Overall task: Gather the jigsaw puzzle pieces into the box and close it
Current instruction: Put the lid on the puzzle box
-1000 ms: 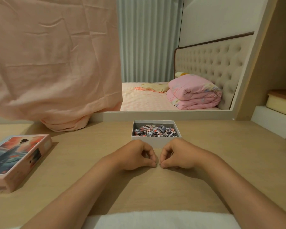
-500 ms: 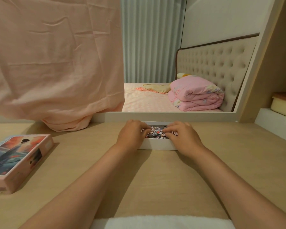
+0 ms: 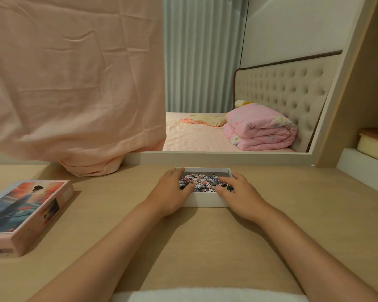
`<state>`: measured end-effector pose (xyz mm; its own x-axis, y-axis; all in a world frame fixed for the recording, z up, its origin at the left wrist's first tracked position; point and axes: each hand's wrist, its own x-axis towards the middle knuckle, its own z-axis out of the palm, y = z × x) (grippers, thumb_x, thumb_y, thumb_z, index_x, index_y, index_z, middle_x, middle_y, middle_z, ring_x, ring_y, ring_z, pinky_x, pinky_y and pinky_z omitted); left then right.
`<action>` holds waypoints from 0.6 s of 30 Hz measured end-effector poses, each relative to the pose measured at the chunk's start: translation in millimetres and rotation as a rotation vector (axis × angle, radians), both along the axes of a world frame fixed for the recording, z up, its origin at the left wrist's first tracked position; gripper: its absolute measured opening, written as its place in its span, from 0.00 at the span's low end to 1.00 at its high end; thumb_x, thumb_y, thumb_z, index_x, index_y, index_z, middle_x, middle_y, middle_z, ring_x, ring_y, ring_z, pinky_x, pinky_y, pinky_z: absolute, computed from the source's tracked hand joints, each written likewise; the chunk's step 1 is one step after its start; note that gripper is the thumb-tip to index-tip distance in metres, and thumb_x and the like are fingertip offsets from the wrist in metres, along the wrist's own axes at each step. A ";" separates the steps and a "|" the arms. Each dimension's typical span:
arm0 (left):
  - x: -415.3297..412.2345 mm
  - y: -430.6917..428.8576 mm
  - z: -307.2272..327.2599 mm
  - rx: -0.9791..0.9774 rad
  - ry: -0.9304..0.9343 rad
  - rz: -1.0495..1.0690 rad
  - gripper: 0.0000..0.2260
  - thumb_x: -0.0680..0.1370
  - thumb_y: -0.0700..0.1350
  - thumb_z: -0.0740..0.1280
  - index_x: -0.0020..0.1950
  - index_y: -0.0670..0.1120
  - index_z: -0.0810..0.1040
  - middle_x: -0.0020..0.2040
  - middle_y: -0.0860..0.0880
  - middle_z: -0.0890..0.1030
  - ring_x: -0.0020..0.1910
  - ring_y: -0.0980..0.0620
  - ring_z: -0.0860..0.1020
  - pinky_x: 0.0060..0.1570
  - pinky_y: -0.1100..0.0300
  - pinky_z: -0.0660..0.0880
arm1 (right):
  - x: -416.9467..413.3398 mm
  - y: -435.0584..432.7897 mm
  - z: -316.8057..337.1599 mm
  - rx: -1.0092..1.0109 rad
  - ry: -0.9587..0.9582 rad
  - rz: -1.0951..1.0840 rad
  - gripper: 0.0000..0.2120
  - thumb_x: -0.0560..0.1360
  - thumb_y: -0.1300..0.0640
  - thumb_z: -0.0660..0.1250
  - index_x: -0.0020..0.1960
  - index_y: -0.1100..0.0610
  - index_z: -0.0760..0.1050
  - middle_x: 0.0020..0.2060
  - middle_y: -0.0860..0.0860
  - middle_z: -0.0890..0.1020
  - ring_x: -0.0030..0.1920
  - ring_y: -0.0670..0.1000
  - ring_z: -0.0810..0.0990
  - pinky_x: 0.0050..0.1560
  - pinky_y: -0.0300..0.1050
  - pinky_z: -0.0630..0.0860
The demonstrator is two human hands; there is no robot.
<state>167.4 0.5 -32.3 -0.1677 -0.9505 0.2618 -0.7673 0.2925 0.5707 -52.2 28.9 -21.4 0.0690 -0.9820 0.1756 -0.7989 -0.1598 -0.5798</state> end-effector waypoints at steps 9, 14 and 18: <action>71.3 40.0 27.2 -0.036 -0.206 0.200 0.30 0.80 0.60 0.58 0.78 0.48 0.57 0.78 0.46 0.59 0.77 0.47 0.57 0.73 0.50 0.59 | 67.6 18.1 29.3 -0.172 0.229 0.088 0.28 0.80 0.39 0.58 0.77 0.47 0.62 0.77 0.54 0.60 0.77 0.54 0.55 0.76 0.52 0.55; 133.9 60.8 37.1 -0.038 -0.352 0.448 0.29 0.79 0.58 0.60 0.76 0.47 0.59 0.75 0.44 0.63 0.73 0.43 0.61 0.69 0.48 0.61 | 146.6 29.9 40.5 -0.141 0.193 0.341 0.28 0.80 0.42 0.61 0.77 0.48 0.62 0.77 0.52 0.59 0.77 0.53 0.56 0.75 0.48 0.55; 181.3 72.6 24.5 0.034 -0.526 0.685 0.28 0.77 0.60 0.60 0.70 0.43 0.65 0.70 0.41 0.67 0.70 0.40 0.63 0.67 0.46 0.62 | 197.0 30.5 33.6 -0.064 0.169 0.468 0.29 0.80 0.43 0.62 0.77 0.51 0.62 0.76 0.51 0.61 0.76 0.52 0.60 0.76 0.46 0.57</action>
